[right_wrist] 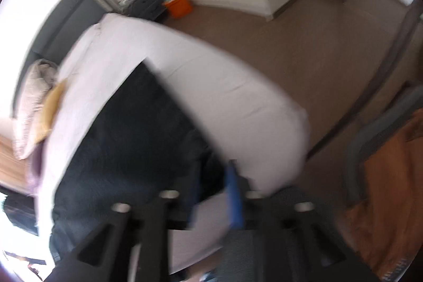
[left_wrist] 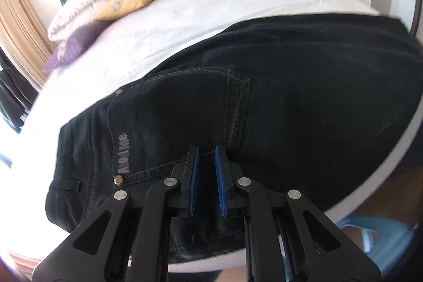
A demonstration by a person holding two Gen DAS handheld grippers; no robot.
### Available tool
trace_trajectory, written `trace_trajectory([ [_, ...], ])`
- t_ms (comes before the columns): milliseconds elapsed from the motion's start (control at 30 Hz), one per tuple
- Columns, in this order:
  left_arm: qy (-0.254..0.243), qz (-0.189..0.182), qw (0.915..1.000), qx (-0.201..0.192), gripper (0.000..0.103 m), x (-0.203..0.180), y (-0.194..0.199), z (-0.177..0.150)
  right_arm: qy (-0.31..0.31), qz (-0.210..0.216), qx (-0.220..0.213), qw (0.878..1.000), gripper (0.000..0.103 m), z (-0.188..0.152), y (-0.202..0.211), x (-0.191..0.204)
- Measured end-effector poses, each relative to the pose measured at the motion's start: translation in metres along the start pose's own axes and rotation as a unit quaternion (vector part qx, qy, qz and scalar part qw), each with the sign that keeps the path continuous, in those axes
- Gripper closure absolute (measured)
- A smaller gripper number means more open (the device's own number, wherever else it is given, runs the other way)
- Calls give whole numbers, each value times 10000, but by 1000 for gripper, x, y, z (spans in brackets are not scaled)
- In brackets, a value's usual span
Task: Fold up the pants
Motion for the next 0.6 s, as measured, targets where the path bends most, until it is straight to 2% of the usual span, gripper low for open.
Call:
trace_trajectory([
  [100,150,-198,9995,-198,91,0,15,16,-128,-117,-273,9995,54,21,20,-10],
  [167,213,-364,9984,-366,91,-5,21,33,115,178,-460,9987,54,35,34,13],
  [233,319,-575,9968,-446,91,-14,20,48,443,659,-488,9956,54,36,41,52],
  [300,394,-789,9952,-430,91,-27,13,60,945,1501,-211,9839,54,18,42,112],
  [367,382,-966,9937,-416,91,-42,4,67,1297,2367,299,9624,55,-17,37,166],
  [433,227,-1019,9941,-298,91,-55,-9,63,1558,2809,844,9433,55,-51,27,197],
  [467,176,-1035,9943,-206,91,-61,-14,58,1733,2905,1163,9338,55,-71,19,206],
  [500,141,-1043,9944,-63,91,-64,-22,49,1884,2844,1405,9295,55,-89,9,208],
  [533,149,-1040,9945,55,91,-64,-29,39,1942,2742,1588,9284,55,-99,0,205],
  [600,250,-1079,9938,-81,91,-59,-27,31,1759,2509,1768,9353,57,-104,-17,184],
])
Point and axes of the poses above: each gripper's, at about its wrist camera, not at the fingertips, and y roughly against the way its jaws point, x to its left, z to its top, the point moved 9 cm from there along -y, roughly the way its jaws point, and after that the axes turned 9 degrees about -x, right-handed, at the moved point
